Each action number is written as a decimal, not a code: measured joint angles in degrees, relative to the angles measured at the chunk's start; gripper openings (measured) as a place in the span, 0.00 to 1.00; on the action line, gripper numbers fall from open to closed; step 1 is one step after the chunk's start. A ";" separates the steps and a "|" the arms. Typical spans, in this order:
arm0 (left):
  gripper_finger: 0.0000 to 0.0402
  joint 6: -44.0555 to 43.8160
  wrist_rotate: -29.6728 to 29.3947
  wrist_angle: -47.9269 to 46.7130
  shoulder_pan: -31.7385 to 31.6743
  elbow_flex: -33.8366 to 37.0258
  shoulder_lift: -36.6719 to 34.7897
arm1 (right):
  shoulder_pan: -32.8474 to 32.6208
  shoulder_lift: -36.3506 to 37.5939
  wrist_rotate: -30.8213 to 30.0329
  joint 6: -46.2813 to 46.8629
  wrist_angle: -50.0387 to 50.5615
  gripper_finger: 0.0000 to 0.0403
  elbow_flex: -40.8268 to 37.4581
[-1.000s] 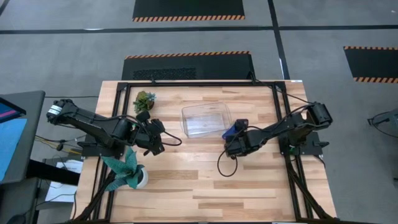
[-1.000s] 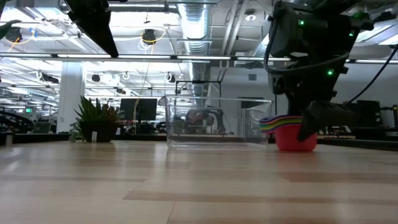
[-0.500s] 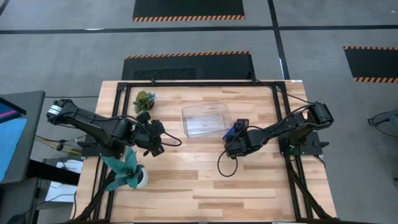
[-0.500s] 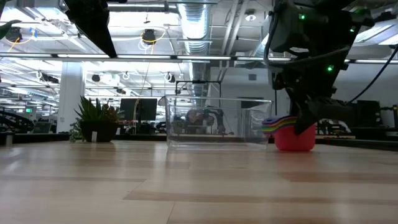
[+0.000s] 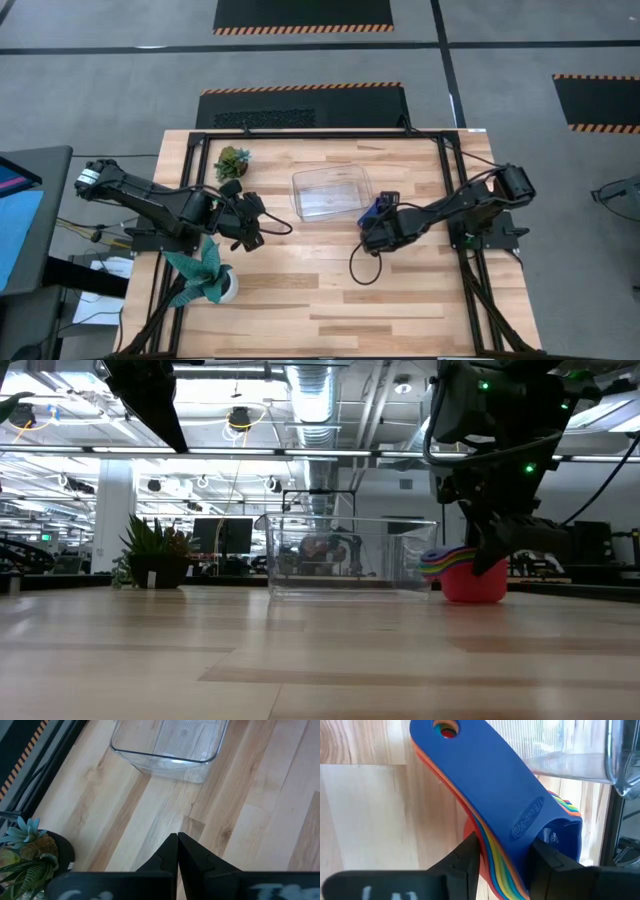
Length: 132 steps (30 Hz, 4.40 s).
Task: Nest measuring cups in basket
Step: Put the nested measuring cups into the transparent bin, then return to Home Position
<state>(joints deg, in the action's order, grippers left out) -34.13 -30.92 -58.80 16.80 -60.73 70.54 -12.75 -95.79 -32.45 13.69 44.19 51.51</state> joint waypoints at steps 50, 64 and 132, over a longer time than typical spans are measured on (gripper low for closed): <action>0.00 0.92 -0.11 -0.01 0.00 0.00 0.00 | -11.32 16.47 5.66 19.22 13.88 0.31 6.55; 0.00 1.09 -0.52 -0.01 0.00 0.00 0.00 | -5.67 11.59 3.89 1.59 5.66 0.31 20.54; 0.00 1.84 5.33 -0.86 -0.02 0.00 0.02 | 13.91 -15.03 14.48 6.43 22.24 0.59 56.50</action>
<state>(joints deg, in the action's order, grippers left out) -32.29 -25.59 -59.66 16.78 -60.73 70.57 1.16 -110.82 -17.97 20.12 66.44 108.01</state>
